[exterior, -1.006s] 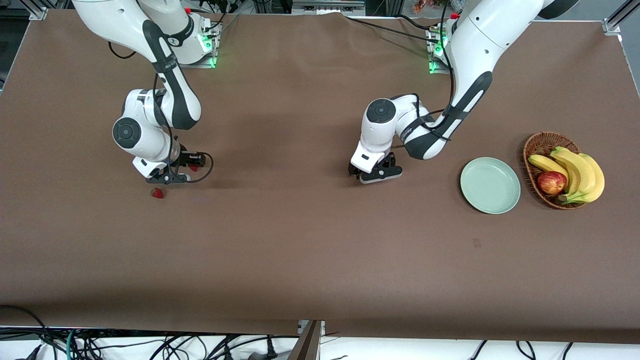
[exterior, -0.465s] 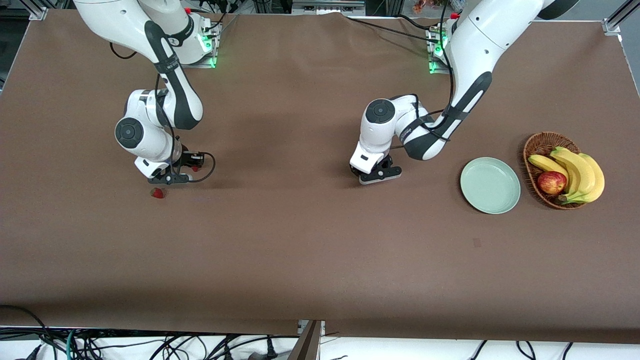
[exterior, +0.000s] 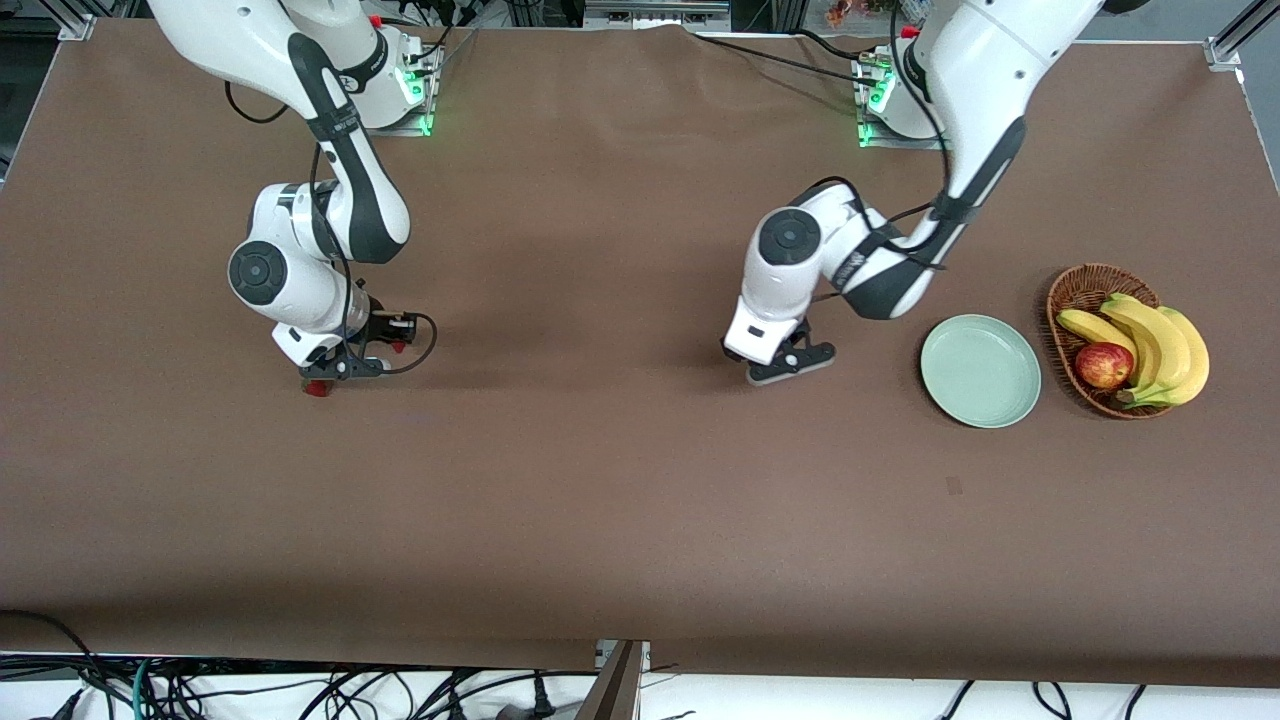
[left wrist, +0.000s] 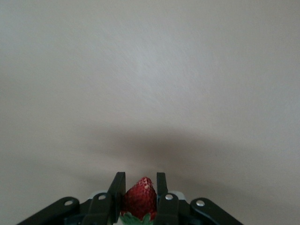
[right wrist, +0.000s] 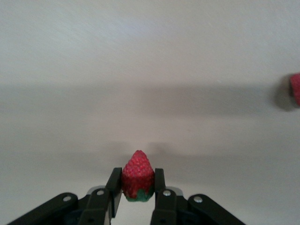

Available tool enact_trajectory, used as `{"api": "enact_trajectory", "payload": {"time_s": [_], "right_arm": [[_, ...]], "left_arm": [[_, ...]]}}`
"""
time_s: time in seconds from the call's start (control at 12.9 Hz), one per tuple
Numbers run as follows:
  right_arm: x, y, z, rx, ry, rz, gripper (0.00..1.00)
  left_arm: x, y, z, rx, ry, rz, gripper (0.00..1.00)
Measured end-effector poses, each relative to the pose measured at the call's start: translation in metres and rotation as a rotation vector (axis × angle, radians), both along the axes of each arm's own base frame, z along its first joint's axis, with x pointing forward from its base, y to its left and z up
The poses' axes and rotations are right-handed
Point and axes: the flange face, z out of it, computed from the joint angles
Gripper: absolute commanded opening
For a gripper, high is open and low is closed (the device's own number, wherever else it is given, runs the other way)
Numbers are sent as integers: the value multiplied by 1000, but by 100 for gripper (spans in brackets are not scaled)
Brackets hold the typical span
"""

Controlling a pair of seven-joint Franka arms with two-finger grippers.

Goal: Collect all strawberries into plate
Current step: 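Drop the strawberry on the plate with the left gripper while the right gripper carries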

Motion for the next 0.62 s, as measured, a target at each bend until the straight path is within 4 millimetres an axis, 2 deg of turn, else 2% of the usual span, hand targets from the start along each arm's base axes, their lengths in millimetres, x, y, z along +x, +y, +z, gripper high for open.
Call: {"api": "enact_trajectory", "payload": {"time_s": [0.08,0.23,0.31,0.46,0.62], "right_arm": [[7,16,11,5,-2,-23,12],[12,59,28,16,-21,-77,12],[12,84,34,23,-29,-107,13],[10,141,43,44,-39,-167,13],[12,197,48,75,-44,-229,13]], "left_arm": [[17,19,22,-13,49,-23,10],[51,76,60,-46,105,-62,10],[63,113,73,-64,119,-93,10],[76,200,89,-92,160,-175,10],[78,287,90,-101,181,-255,10]]}}
